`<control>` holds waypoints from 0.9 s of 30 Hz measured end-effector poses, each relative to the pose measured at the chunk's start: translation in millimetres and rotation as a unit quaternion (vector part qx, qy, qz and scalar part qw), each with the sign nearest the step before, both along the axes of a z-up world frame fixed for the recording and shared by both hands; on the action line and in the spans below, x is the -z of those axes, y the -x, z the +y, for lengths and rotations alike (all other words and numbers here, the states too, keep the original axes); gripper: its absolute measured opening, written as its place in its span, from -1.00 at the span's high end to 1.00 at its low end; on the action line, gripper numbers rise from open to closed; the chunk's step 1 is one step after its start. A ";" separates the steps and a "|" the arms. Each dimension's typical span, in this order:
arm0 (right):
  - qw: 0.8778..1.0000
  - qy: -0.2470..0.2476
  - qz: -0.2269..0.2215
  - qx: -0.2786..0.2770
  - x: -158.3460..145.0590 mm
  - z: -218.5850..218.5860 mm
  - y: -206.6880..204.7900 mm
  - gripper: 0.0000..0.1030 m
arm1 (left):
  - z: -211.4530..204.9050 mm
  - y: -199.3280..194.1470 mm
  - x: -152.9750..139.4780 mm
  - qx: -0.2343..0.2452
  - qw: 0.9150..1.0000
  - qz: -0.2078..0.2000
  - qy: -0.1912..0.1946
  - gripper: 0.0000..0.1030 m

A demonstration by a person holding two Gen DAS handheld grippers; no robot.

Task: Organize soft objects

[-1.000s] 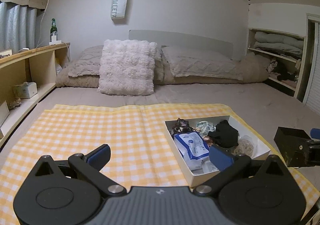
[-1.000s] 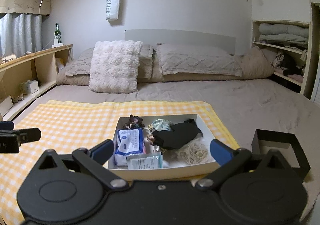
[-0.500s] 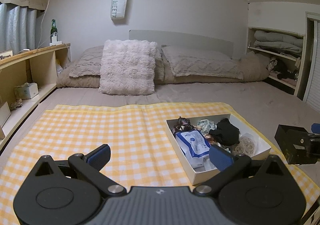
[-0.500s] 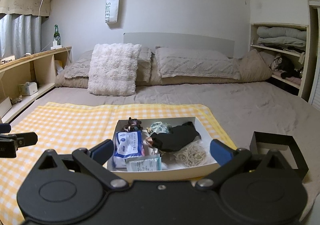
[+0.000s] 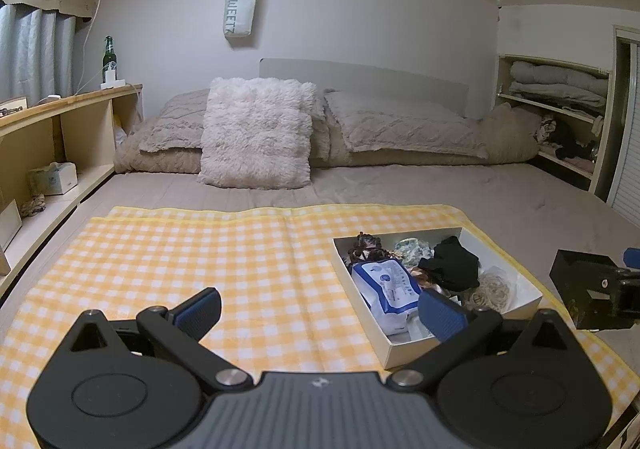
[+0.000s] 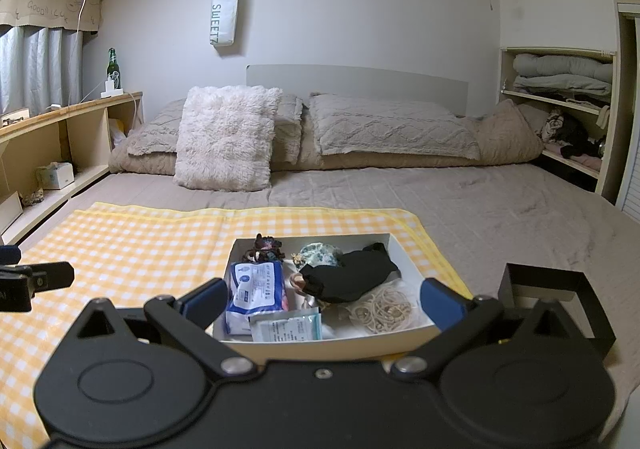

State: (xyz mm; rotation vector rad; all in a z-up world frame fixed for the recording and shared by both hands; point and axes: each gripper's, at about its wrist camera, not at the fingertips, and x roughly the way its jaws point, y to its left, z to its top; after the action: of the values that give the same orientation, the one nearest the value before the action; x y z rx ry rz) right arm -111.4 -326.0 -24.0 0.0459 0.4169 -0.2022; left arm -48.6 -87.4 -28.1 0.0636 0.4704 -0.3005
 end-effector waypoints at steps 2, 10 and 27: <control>1.000 0.000 0.000 0.000 0.1 -0.1 -0.2 -1.00 | 0.4 -0.1 0.2 -0.001 1.000 0.000 0.000 -1.00; 1.000 0.000 0.000 0.000 0.2 -0.3 -0.2 -1.00 | 0.9 0.0 0.5 -0.001 1.000 0.001 0.000 -1.00; 1.000 0.001 0.000 -0.001 0.0 -1.1 -0.4 -1.00 | 1.0 -0.9 1.6 -0.001 1.000 0.002 0.000 -1.00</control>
State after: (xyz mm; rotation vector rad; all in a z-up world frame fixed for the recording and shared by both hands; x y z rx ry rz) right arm -111.0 -327.1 -24.0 0.0439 0.4170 -0.2011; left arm -47.7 -86.4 -29.7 0.0623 0.4747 -0.2979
